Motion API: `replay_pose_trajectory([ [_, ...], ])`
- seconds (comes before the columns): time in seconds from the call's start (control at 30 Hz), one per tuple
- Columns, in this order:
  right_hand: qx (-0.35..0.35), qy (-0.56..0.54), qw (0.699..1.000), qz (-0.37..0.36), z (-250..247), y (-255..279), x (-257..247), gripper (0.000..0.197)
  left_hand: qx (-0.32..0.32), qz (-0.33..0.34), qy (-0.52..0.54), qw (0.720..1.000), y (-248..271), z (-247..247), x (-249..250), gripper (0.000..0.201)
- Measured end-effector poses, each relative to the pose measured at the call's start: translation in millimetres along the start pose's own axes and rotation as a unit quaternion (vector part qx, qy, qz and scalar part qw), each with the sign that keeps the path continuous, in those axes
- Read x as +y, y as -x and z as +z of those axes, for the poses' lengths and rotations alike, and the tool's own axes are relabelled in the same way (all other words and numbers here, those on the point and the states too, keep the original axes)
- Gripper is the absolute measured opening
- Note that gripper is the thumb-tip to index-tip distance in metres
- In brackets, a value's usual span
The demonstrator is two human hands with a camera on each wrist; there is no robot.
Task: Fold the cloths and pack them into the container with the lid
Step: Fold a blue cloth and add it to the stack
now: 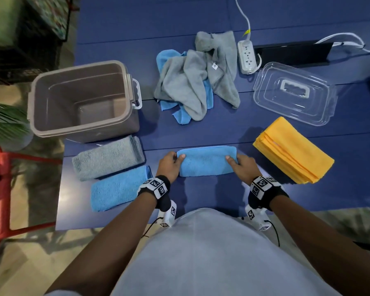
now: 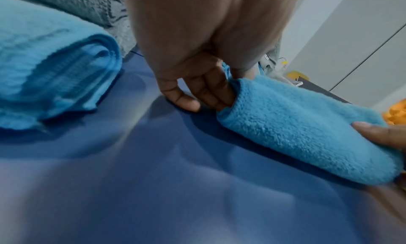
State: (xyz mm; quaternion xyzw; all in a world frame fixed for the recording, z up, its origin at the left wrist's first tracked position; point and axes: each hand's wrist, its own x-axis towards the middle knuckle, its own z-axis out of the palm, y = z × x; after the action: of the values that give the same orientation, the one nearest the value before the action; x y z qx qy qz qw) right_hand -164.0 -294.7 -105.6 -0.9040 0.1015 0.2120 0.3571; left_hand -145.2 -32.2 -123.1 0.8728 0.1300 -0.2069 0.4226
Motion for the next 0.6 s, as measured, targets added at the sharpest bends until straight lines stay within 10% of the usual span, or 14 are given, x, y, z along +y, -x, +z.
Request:
replay_pose_trajectory([
  [0.27,0.002,0.033,0.998,0.062,1.0,-19.0,-26.5,0.071,0.054,0.031,-0.102,0.993,-1.0,11.0,17.3,0.043],
  [0.6,-0.144,0.046,0.986,0.067,-5.9,-18.3,-46.1,0.04,-0.057,0.139,-0.31,0.939,11.3,10.3,17.7,0.044],
])
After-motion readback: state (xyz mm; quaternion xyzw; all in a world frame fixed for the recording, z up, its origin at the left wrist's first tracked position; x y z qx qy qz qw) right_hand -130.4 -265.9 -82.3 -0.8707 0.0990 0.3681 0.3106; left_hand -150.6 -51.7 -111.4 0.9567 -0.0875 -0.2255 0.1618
